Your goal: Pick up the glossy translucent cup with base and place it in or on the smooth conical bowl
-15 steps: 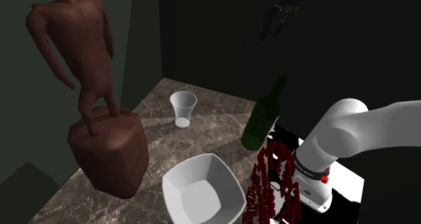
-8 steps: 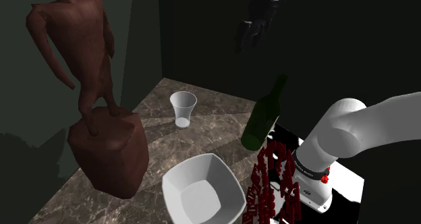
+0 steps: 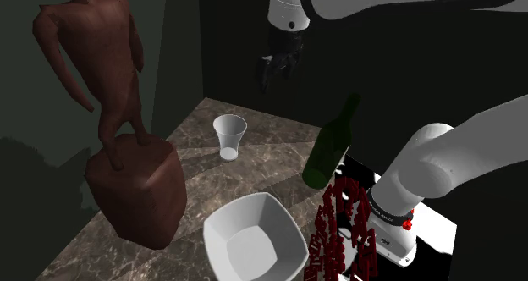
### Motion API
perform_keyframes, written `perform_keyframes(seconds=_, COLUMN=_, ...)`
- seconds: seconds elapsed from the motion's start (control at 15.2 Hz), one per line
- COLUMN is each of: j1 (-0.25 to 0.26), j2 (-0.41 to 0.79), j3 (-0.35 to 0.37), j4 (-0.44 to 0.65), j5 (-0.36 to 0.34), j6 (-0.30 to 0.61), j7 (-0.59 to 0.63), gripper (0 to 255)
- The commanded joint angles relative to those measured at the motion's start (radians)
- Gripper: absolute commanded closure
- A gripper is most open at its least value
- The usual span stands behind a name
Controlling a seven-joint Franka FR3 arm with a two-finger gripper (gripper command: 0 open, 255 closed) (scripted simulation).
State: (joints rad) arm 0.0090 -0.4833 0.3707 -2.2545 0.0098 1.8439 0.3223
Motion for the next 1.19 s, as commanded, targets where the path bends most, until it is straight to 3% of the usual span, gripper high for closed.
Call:
perform_keyframes(seconds=0.0, j1=-0.003, j2=0.072, j3=0.048, j4=0.025, j5=-0.018, j6=0.027, j7=0.053, gripper=0)
perform_keyframes(seconds=0.33, j1=-0.011, j2=0.261, j3=0.153, j4=0.103, j5=-0.102, j6=0.076, j7=0.189, gripper=0)
perform_keyframes(seconds=0.66, j1=0.003, j2=0.483, j3=0.231, j4=0.213, j5=-0.236, j6=0.088, j7=0.344, gripper=0)
perform_keyframes(seconds=0.92, j1=0.047, j2=0.654, j3=0.25, j4=0.313, j5=-0.347, j6=0.071, j7=0.451, gripper=0)
perform_keyframes(seconds=1.12, j1=0.046, j2=0.664, j3=0.242, j4=0.285, j5=-0.358, j6=0.108, j7=0.458, gripper=0)
